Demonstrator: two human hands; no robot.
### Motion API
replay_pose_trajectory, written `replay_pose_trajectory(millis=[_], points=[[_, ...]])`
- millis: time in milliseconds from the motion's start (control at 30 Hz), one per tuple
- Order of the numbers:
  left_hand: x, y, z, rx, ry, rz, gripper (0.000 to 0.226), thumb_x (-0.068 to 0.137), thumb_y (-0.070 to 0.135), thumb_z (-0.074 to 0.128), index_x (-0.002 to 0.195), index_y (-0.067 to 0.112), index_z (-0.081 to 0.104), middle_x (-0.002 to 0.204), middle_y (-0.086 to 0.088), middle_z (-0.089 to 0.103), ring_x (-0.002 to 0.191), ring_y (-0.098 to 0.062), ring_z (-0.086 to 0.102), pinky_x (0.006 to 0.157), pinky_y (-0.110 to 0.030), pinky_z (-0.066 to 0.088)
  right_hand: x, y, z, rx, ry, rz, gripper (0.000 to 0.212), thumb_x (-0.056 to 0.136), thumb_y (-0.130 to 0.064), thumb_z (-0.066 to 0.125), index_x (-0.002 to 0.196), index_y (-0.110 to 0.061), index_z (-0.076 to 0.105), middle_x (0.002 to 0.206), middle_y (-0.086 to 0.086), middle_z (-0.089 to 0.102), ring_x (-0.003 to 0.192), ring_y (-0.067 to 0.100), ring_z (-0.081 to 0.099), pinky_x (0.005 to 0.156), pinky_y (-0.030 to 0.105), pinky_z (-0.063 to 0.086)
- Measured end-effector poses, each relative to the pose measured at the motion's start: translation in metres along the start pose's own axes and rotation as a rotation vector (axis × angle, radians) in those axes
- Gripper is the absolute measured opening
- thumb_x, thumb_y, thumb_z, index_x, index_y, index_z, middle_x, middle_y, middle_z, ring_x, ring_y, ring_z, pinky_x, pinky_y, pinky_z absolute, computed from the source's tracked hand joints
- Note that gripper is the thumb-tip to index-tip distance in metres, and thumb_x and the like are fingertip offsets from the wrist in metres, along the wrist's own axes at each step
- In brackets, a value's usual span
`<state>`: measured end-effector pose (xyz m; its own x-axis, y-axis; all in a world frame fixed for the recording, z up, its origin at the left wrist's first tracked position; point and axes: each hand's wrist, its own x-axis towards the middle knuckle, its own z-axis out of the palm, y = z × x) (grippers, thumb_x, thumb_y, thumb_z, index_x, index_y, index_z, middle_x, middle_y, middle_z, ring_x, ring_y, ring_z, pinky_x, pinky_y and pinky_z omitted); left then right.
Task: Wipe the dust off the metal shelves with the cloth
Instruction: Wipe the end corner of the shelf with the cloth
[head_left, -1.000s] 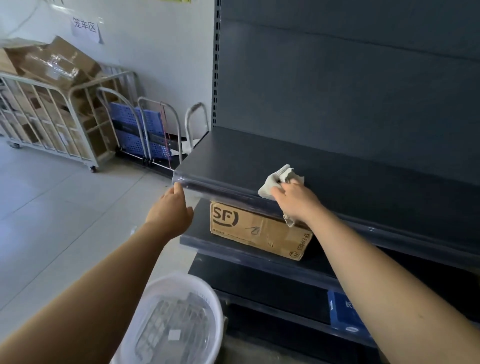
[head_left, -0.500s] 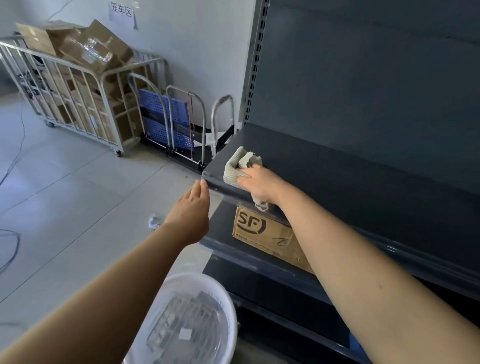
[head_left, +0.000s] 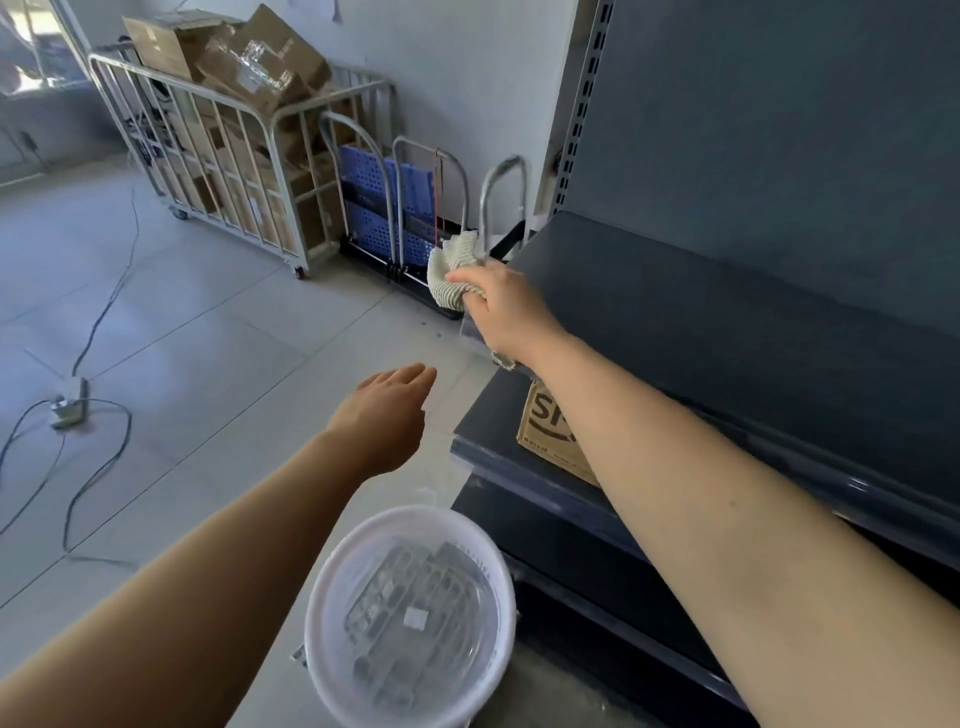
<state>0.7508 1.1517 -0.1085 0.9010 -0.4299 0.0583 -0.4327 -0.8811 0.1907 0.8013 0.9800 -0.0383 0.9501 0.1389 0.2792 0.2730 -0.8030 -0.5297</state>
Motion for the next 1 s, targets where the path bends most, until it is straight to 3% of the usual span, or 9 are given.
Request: replay_pose_trajectory(millis=[100,167,333,500,567,600,733,833,1000], points=[[-0.025,-0.02,0.004,-0.009,-0.023,-0.072,0.049,0.095,0.025,0.043,0.144,0.021,0.035,0.148,0.001,0.04,0.134,-0.023,0.039,0.11,-0.038,0.03,-0.015,-0.018,0.013,0.014,0.192,-0.202,0.034,0.093,-0.01,0.048,0.125,-0.011,0.059,0.132,0.014,0.054,0.118,0.029,0.053,0.096,0.037,0.048],[-0.042,-0.031,0.008,0.014,-0.044,-0.119,0.045,0.095,0.028,0.042,0.14,0.022,0.042,0.144,0.002,0.046,0.131,-0.022,0.043,0.107,-0.038,0.033,-0.03,-0.029,0.028,0.012,0.113,-0.279,0.035,0.094,-0.012,0.049,0.128,-0.013,0.056,0.135,0.015,0.051,0.119,0.028,0.052,0.095,0.034,0.047],[-0.084,-0.041,0.025,-0.02,-0.046,-0.232,0.041,0.093,0.031,0.045,0.132,0.023,0.051,0.13,-0.001,0.058,0.119,-0.025,0.052,0.097,-0.038,0.039,-0.096,-0.021,0.08,0.079,-0.174,-0.102,0.034,0.095,-0.02,0.049,0.129,-0.018,0.054,0.135,0.009,0.043,0.115,0.024,0.052,0.092,0.033,0.049],[-0.115,-0.04,0.069,-0.227,-0.052,-0.366,0.054,0.094,0.036,0.047,0.145,0.024,0.031,0.129,-0.005,0.059,0.115,-0.027,0.057,0.088,-0.039,0.047,-0.169,-0.003,0.132,0.244,-0.387,0.036,0.024,0.092,-0.019,0.053,0.116,-0.02,0.052,0.115,0.0,0.058,0.105,0.017,0.059,0.084,0.02,0.047],[-0.122,-0.04,0.091,-0.274,-0.125,-0.365,0.058,0.095,0.035,0.047,0.147,0.029,0.024,0.13,-0.005,0.058,0.113,-0.026,0.057,0.088,-0.037,0.047,-0.184,0.005,0.15,0.303,-0.436,0.085,0.021,0.091,-0.02,0.055,0.11,-0.023,0.048,0.109,-0.003,0.061,0.1,0.016,0.062,0.081,0.028,0.054],[-0.126,-0.04,0.103,-0.288,-0.161,-0.356,0.055,0.094,0.033,0.049,0.146,0.03,0.029,0.127,-0.005,0.059,0.111,-0.025,0.058,0.087,-0.036,0.047,-0.19,0.009,0.159,0.308,-0.444,0.103,0.022,0.09,-0.02,0.057,0.109,-0.024,0.047,0.106,-0.004,0.062,0.097,0.015,0.062,0.081,0.032,0.055],[-0.135,-0.048,0.153,-0.33,-0.23,-0.386,0.017,0.089,0.024,0.056,0.102,0.02,0.067,0.098,0.001,0.067,0.092,-0.021,0.062,0.079,-0.034,0.051,-0.214,0.032,0.201,0.37,-0.444,0.175,0.029,0.084,-0.019,0.064,0.099,-0.031,0.043,0.09,-0.017,0.057,0.086,0.004,0.061,0.073,0.016,0.051],[-0.138,-0.056,0.192,-0.378,-0.275,-0.424,0.01,0.087,0.021,0.059,0.079,0.019,0.065,0.078,0.002,0.062,0.083,-0.022,0.061,0.07,-0.03,0.045,-0.229,0.056,0.238,0.33,-0.469,0.188,0.03,0.082,-0.015,0.063,0.096,-0.032,0.043,0.093,-0.015,0.054,0.087,0.007,0.055,0.074,0.016,0.046],[-0.14,-0.064,0.262,-0.327,-0.222,-0.412,0.015,0.085,0.023,0.06,0.072,0.027,0.053,0.08,0.007,0.053,0.079,-0.018,0.053,0.066,-0.03,0.038,-0.246,0.099,0.296,0.202,-0.505,0.225,0.026,0.081,-0.008,0.059,0.096,-0.025,0.045,0.1,-0.006,0.05,0.089,0.012,0.051,0.079,0.027,0.046]])
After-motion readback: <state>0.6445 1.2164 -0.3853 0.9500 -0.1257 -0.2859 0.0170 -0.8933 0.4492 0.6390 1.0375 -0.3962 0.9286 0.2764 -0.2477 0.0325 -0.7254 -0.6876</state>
